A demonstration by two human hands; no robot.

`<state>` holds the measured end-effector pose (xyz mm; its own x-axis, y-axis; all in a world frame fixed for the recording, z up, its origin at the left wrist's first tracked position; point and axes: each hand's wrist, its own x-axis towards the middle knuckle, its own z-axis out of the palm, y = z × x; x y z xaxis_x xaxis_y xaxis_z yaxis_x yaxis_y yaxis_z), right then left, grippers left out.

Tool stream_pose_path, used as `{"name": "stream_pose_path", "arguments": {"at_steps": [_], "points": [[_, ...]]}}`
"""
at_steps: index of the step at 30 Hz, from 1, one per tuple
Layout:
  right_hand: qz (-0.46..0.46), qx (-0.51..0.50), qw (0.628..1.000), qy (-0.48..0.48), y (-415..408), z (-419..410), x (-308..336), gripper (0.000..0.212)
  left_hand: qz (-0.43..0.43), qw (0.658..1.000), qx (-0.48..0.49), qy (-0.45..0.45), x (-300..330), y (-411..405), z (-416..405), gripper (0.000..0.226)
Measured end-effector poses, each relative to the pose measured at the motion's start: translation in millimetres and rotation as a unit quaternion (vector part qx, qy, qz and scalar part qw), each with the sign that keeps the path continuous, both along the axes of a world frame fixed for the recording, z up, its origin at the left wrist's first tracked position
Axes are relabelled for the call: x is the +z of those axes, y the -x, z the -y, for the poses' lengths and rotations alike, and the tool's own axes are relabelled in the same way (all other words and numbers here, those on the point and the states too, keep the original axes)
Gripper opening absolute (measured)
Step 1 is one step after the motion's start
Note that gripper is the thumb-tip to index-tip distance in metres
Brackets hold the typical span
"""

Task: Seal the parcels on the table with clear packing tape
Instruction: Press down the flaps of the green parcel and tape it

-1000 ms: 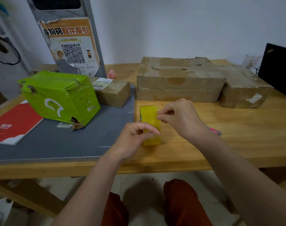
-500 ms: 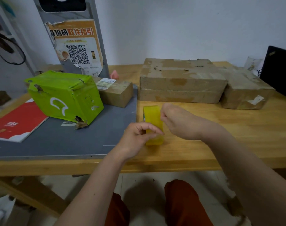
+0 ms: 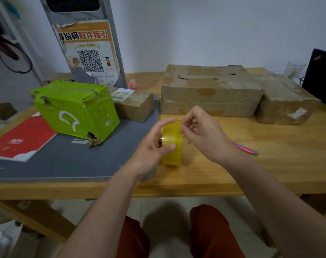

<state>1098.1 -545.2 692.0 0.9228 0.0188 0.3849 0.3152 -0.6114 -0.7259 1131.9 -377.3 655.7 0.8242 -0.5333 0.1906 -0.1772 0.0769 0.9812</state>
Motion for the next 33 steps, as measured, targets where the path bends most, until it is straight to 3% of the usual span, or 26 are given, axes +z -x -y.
{"name": "stream_pose_path", "arguments": {"at_steps": [3, 10, 14, 20, 22, 27, 33], "points": [[-0.016, 0.039, 0.994, -0.1, 1.3, 4.2, 0.6, 0.029, 0.008, 0.999, -0.009, -0.034, 6.3, 0.3, -3.8, 0.067], [-0.019, 0.071, 0.946, -0.315, 1.7, 11.9, -3.5, 0.022, -0.054, 0.998, -0.012, -0.016, 3.6, -4.7, 0.6, 0.051], [-0.038, 0.114, 0.893, -0.433, 0.5, 10.1, -9.8, 0.029, -0.103, 0.994, 0.006, 0.04, 0.6, -1.8, 3.2, 0.047], [-0.07, 0.184, 0.837, -0.511, 2.2, 12.1, -14.7, 0.03, -0.136, 0.989, 0.006, 0.064, 5.5, 3.3, 0.5, 0.049], [-0.083, 0.178, 0.845, -0.498, 1.8, 13.3, -12.8, 0.029, -0.131, 0.99, 0.022, 0.043, 8.3, 3.7, 0.0, 0.047], [-0.002, 0.054, 0.968, -0.245, 2.2, 8.2, 5.9, 0.024, -0.116, 0.992, 0.046, -0.021, 14.2, 5.0, -5.9, 0.049], [0.122, 0.059, 0.984, -0.12, 7.5, -8.6, 21.2, 0.031, -0.073, 0.99, 0.076, -0.094, 41.6, 3.9, -17.8, 0.052]]}}
